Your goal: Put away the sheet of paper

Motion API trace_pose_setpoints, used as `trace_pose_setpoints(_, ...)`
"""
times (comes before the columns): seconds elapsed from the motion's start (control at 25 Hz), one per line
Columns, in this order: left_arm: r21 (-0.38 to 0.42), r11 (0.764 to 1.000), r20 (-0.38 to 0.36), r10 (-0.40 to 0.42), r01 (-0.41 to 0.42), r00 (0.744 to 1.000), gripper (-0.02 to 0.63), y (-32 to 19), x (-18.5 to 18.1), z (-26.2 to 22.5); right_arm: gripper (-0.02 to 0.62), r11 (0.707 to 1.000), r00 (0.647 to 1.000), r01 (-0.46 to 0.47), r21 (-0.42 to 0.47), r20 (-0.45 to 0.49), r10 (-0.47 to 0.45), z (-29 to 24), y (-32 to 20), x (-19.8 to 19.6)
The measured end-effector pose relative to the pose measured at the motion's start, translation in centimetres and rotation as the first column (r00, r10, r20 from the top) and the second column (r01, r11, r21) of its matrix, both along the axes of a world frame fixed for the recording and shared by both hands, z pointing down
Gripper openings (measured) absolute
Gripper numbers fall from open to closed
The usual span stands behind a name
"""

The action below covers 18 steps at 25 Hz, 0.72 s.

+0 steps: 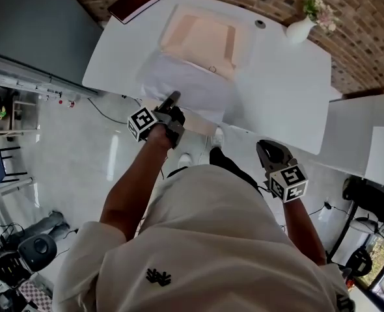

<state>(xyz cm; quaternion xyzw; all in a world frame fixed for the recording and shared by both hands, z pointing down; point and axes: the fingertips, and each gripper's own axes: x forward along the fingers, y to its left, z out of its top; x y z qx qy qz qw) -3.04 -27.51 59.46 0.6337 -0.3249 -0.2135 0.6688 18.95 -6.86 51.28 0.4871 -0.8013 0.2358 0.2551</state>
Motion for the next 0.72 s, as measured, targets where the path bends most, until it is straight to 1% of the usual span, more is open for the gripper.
trace_pose_setpoints(0.12,-0.018,0.999,0.021,-0.027,0.027,0.999,0.023,-2.6,2.2,1.0,0.051,1.000,1.000,0.018,0.001,0.015,-0.018,0.4,-3.8,3.3)
trace_pose_setpoints(0.24,-0.042,0.998,0.047,-0.045,0.047,0.998,0.023,-4.6,4.1,2.2,0.051,0.999,0.999,0.033,-0.015,0.035,-0.033,1.2,-6.4,6.0)
trace_pose_setpoints(0.48,-0.075,0.995,0.107,-0.054,0.063,0.993,0.023,-7.6,5.5,4.1,0.051,0.996,0.995,0.072,-0.057,0.068,-0.068,2.7,-9.2,8.3)
trace_pose_setpoints(0.72,-0.103,0.993,0.148,-0.048,0.064,0.988,0.023,-10.7,7.4,5.1,0.051,0.991,0.992,0.102,-0.084,0.088,-0.094,3.5,-11.3,10.6)
